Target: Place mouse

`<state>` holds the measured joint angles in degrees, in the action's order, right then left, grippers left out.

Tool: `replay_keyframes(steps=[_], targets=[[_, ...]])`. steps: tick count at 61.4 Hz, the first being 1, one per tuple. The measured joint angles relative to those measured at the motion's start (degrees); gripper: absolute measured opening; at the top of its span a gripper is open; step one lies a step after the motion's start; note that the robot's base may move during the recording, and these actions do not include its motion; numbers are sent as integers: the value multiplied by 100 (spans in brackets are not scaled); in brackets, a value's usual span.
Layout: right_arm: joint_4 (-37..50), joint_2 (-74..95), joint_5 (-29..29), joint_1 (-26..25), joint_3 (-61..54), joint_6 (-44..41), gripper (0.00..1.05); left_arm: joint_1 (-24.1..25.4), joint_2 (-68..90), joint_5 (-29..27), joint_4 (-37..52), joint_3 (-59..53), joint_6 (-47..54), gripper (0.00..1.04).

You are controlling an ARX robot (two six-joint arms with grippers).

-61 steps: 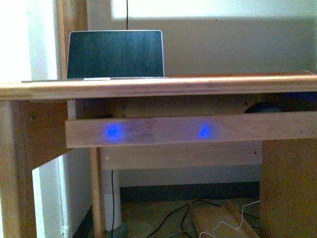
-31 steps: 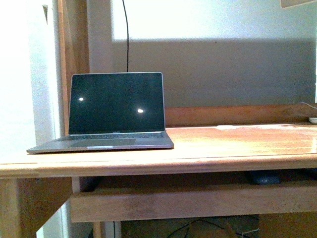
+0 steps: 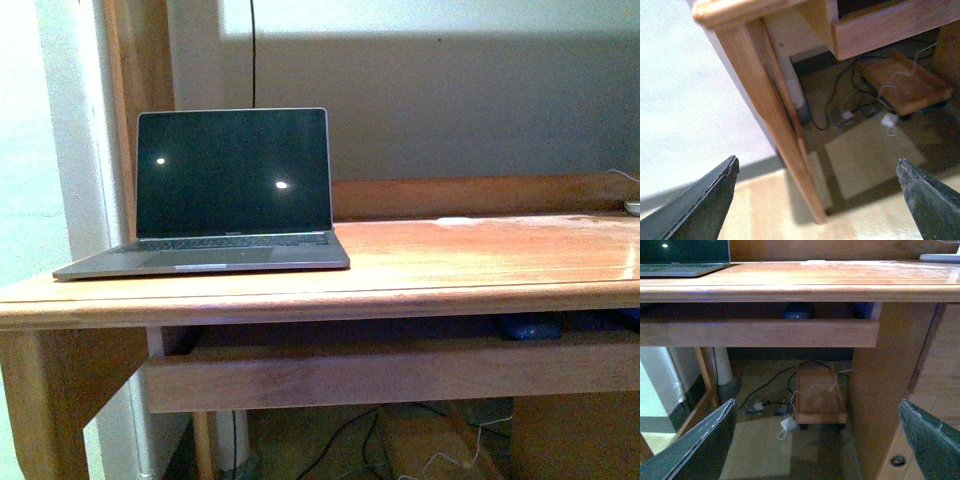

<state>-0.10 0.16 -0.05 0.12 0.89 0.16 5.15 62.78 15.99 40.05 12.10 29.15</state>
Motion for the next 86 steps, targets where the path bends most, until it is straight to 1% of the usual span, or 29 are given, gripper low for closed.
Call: replay_keyframes(steps=[1,3,5,8,10,15,19,24,30,41,47,52,61,64,67,70,73,77,82,85,86], targets=[[0,0,0,0,2,0,97,7,350,31,341,107,413,97],[0,0,2,0,0,0,97,13,863,96,824,280,835,97],[0,0,0,0,2,0,97,11,1508,221,1381,525,1576,97],[0,0,0,0,2,0,97,-11,2210,315,1862,844,2315,97],[0,0,0,0,2,0,97,-28,2581,378,2072,1034,2645,97],[0,0,2,0,2,0,97,-140,3399,542,2280,1547,3517,97],[0,0,0,0,0,0,97,-245,3882,645,2330,1908,3917,97],[0,0,0,0,0,0,97,-382,4323,710,2389,2271,4210,97],[0,0,0,0,0,0,97,-623,4841,922,2535,2736,4524,97],[0,0,0,0,0,0,97,-949,5329,1272,2581,3309,4647,97],[0,0,0,0,2,0,97,-1023,5576,1375,2562,3591,4758,97],[0,0,0,0,2,0,97,-1025,5825,1357,2490,3882,4844,97],[0,0,0,0,2,0,97,-1012,6177,1521,2299,4218,5320,97],[0,0,0,0,0,0,97,-1014,6155,1451,2074,4227,5386,97],[0,0,0,0,0,0,97,-1043,5993,1375,1637,4172,5362,97],[0,0,0,0,0,0,97,-1093,5729,1266,977,4079,5139,97],[0,0,0,0,2,0,97,-1128,5449,1287,369,4015,4933,97],[0,0,0,0,2,0,97,-1139,4970,1432,-697,3912,4706,97],[0,0,2,0,2,0,97,-1119,4242,1858,-2127,3582,4704,97],[0,0,2,0,2,0,97,-1110,3971,2046,-2579,3410,4701,97],[0,0,0,0,2,0,97,-1099,3858,2199,-2719,3311,4697,97]])
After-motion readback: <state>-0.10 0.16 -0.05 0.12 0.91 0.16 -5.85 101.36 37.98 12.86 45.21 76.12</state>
